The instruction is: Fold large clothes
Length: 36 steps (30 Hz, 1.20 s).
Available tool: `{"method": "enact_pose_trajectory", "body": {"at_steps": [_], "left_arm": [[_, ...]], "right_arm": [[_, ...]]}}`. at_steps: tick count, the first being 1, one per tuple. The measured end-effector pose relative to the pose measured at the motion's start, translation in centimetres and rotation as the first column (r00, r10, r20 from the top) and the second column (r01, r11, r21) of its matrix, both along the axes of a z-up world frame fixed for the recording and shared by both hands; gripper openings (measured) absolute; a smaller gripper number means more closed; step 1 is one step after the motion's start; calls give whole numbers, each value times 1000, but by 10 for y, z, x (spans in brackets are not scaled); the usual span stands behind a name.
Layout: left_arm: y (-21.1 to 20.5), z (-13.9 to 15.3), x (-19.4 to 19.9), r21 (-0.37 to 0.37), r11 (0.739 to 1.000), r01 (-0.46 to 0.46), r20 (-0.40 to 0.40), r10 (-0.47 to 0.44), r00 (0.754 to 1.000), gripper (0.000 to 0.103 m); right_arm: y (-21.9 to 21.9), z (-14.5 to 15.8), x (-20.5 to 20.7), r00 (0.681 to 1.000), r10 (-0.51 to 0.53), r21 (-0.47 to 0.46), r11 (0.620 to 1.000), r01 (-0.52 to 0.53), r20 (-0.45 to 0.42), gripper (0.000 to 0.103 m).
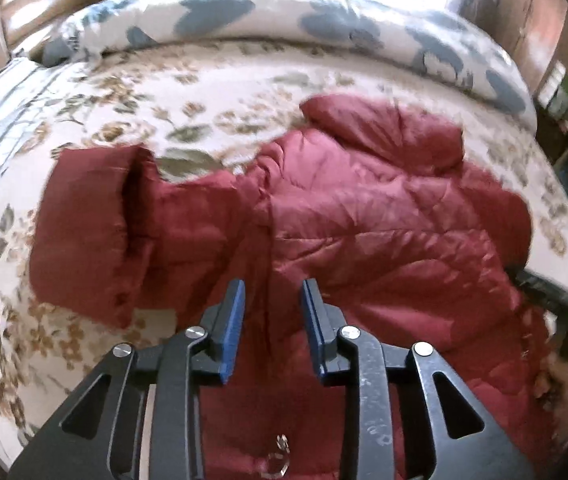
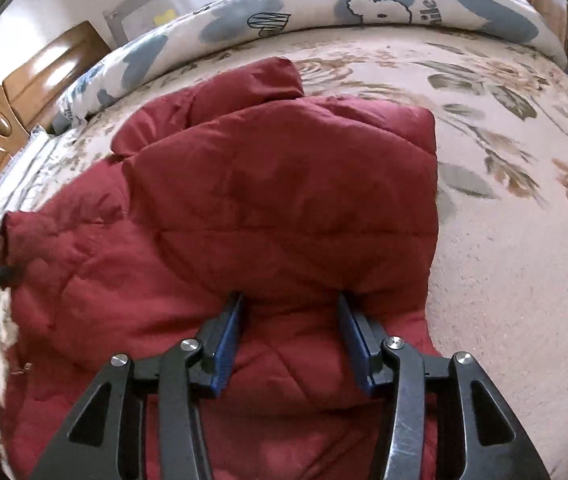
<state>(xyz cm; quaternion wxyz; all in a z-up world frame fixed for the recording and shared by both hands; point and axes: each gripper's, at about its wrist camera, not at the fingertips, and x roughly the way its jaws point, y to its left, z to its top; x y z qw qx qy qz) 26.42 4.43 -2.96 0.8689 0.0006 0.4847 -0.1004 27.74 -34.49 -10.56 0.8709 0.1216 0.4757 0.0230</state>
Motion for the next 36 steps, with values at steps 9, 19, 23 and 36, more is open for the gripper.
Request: {"method": "enact_pose_trajectory", "body": {"at_steps": [9,19,23,36], "left_arm": [[-56,-4,-10,-54,988,144,14,-144,989,27],[-62,-68,16,-30,995,91,-142,-94,985,27],[-64,-70,15,-3,995,100,-139,-100,985,27],[-61,-76,14,-15,994,110,-135,-111,985,27]], "right_arm": [[7,-4,1,1000,-12,-47,999,12,6,50],[13,17,-7,1000,-12,-56,998,13,22,52],[40,43,-14,993,66,-78,995,-58,96,56],[51,-6,5,996,89,-114,989,-89,-10,57]]}}
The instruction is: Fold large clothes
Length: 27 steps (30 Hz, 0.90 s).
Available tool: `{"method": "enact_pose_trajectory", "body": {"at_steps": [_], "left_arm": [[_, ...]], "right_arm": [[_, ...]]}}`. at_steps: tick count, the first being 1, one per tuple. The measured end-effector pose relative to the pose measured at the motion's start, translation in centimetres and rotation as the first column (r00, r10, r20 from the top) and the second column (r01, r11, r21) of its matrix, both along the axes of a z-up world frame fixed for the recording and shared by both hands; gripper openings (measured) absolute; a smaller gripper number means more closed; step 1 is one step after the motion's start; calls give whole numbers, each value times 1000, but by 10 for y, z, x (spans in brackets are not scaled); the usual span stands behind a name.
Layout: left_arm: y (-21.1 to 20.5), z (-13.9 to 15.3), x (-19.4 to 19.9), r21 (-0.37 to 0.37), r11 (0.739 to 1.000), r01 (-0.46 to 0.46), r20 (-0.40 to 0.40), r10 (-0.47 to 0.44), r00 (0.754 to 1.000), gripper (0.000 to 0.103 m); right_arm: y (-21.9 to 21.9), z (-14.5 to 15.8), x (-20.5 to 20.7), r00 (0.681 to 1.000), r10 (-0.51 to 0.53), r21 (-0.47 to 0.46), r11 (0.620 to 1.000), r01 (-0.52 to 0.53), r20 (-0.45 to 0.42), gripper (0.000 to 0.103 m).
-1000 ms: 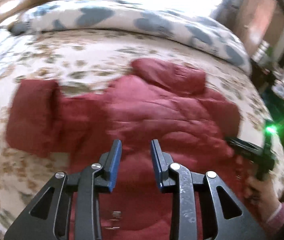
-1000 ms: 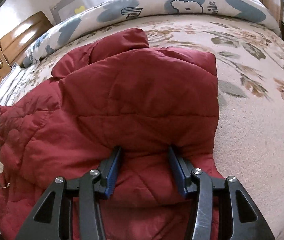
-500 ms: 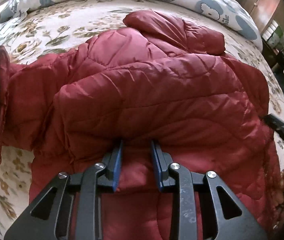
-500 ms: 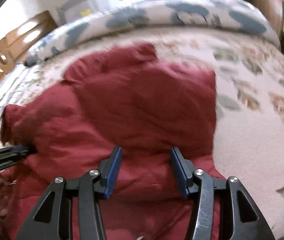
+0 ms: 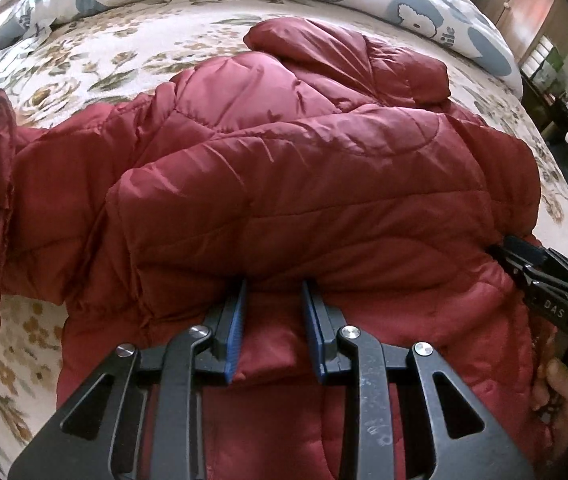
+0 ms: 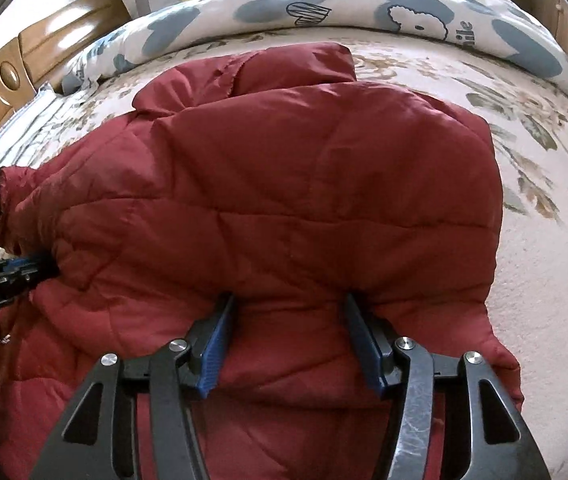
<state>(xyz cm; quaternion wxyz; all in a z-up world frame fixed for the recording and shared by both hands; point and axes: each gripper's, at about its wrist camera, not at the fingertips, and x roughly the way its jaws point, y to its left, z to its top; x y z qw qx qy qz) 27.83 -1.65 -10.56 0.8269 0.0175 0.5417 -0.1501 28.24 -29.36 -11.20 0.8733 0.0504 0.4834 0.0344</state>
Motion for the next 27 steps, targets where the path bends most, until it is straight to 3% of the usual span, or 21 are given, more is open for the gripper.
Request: {"method": "enact_pose_trajectory", "body": {"at_steps": [7,9,11,18,27], "left_arm": [[9,15,-7,-27,1000,-13,-1,13,1000,27],[16,23,-14,-11,1000,-24,20,24,1000,30],[21,27,-19,-5,999,-38,36,38,999,43],[50,38,-34,-17,994,-106,52,107,993,45],[96,48,-43,-20,971,-238,83,239,968,66]], "right_arm": [[-6,6,-4,1000,-9,38,999,9,10,57],[-9,14,-8,1000,-23,66,998,22,15,57],[-11,21,-12,999,-34,88,996,31,28,57],[-6,42,-37,998,-15,138,990,7,58,58],[10,44,-61,998,27,174,984,-35,50,60]]}}
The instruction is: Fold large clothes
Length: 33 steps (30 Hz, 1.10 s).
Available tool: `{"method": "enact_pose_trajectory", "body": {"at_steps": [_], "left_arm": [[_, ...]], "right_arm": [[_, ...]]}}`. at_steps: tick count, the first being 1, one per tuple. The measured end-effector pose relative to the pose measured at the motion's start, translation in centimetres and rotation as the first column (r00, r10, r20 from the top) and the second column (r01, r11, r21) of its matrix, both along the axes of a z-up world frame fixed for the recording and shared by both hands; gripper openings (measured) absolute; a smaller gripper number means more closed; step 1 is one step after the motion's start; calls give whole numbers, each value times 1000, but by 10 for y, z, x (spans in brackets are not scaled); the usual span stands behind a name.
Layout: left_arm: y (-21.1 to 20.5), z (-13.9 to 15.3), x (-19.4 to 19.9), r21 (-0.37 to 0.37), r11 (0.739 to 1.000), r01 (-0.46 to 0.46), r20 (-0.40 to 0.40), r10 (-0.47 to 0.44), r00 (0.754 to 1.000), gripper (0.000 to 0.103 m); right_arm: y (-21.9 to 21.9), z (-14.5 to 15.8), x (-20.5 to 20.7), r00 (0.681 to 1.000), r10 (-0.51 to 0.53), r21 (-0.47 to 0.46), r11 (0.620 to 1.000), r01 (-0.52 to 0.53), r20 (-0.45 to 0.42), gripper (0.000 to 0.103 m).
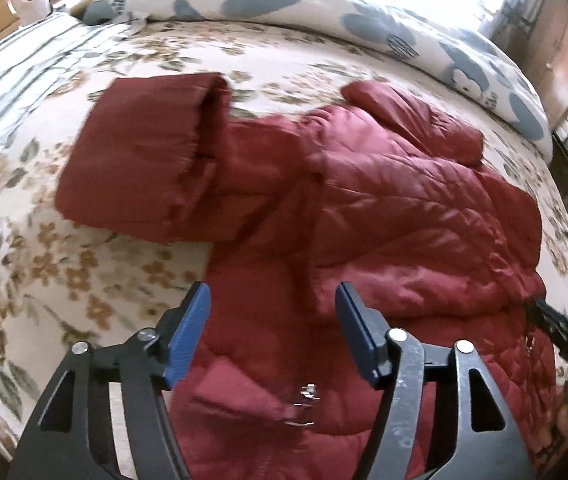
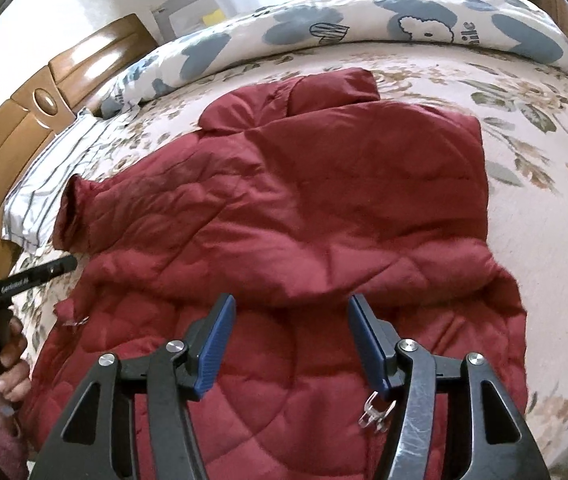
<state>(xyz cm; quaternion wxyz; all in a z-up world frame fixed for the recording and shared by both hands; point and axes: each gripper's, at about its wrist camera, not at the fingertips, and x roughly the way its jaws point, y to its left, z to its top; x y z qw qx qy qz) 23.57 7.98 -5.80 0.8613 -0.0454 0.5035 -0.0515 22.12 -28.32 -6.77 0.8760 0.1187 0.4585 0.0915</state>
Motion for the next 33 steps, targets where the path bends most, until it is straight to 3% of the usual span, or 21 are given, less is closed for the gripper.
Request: {"method": "enact_pose_trajectory", "body": {"at_steps": [3,7,11,20,25,27,29,33], "left_arm": [[12,2,2,9,1000,-30,4,30,1000,67],[28,5,4,20,998,-65,14,65,998,83],[38,6,9,46,995,-90,18,90,996,83],[51,-12,41,232,967,-105,32,101,994,85],[48,-21,59,243,967,-76,26,72,997,85],[46,-20,63,250,965,-80,56,68,996,76],[45,-17,66,226,972,-71,64,58,996,34],[52,-9,67,178,981,-82,87,67,994,18]], "right_arm": [[6,2,-7,1000,11,17,1000,-11,0,60],[11,6,-14,1000,23,31,999,-23,4,61],[14,6,-18,999,32,45,998,-32,4,61],[24,7,-25,999,46,71,996,-46,4,61],[27,5,-25,999,48,80,996,-47,-6,62],[29,4,-25,999,50,79,996,-50,-7,62],[30,3,-25,999,51,78,996,-50,-9,62],[30,2,-25,999,47,79,996,-46,-11,62]]}}
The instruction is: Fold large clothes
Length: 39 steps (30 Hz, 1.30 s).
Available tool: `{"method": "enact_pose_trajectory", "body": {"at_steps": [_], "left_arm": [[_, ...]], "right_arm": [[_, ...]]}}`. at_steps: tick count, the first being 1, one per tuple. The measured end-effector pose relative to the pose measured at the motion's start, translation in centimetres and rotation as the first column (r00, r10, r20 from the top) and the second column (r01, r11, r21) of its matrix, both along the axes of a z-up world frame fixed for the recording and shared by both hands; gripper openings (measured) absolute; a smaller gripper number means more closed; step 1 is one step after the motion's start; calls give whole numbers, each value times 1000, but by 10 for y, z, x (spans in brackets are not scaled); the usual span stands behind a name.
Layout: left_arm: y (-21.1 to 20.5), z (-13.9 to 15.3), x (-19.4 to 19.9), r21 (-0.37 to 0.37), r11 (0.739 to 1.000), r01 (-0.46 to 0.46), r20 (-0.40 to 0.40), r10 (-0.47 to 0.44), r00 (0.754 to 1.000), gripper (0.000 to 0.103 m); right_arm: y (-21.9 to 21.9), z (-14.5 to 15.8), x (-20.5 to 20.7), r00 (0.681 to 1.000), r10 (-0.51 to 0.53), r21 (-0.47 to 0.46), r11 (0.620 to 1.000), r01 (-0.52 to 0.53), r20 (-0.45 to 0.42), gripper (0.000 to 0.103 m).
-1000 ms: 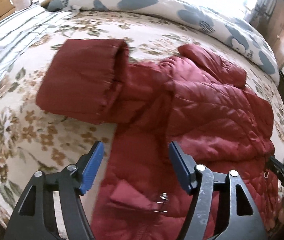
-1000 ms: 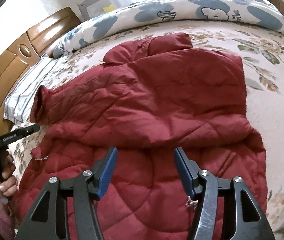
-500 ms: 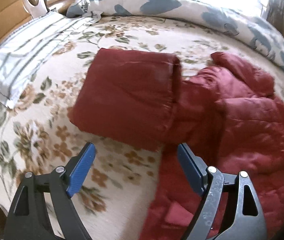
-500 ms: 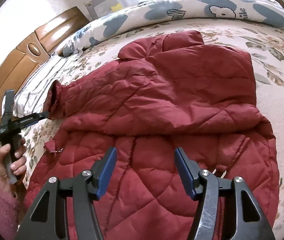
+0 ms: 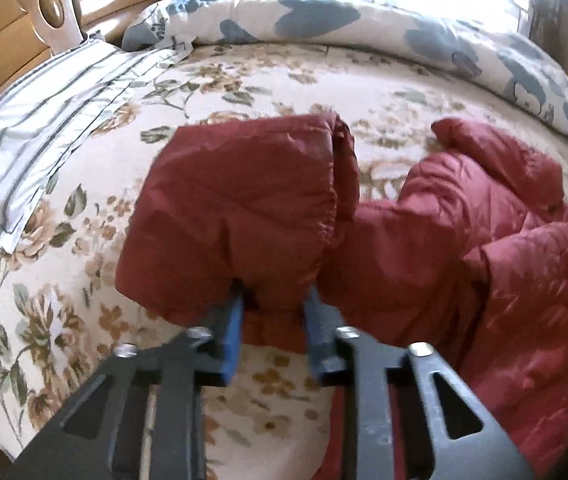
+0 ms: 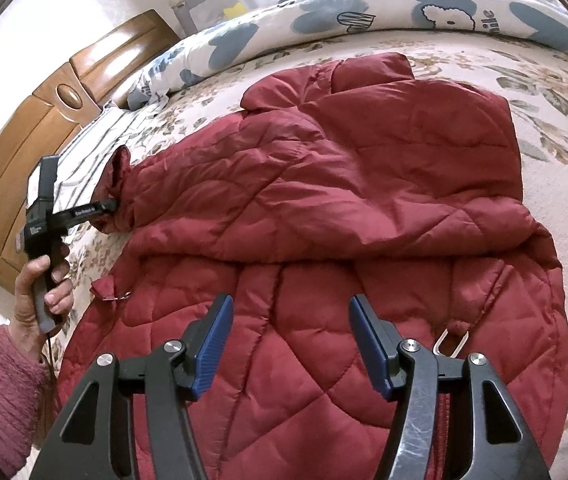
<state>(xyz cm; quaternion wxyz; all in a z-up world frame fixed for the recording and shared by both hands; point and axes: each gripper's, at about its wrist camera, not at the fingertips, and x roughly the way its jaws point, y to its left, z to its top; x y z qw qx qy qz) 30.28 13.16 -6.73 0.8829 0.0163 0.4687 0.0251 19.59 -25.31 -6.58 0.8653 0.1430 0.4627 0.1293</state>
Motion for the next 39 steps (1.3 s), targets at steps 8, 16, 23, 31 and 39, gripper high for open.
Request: {"method": "enact_pose_trajectory", "body": {"at_steps": [8,16,23,31,39], "left_arm": [[1,38,-25,-154,986,64,90,-51,995,13],[-43,76,-58,-248,944,217,165,-180,970,13],[-116,85,-83,-264,893,365,191,-323,927,13],[-190,68,-101,-272,832,484,173,-453,875,12],[-242,49,-119,-268,780,566,133,-552,823,12]], "right_arm": [[-2,-2,-1,1000,-11,5,1000,11,4,61],[-13,-3,-1,999,-39,45,998,39,-2,61],[-38,4,-2,996,-89,108,990,88,2,62],[-80,17,4,990,-141,269,954,134,7,63],[-96,20,29,996,-84,500,863,75,-5,76]]}}
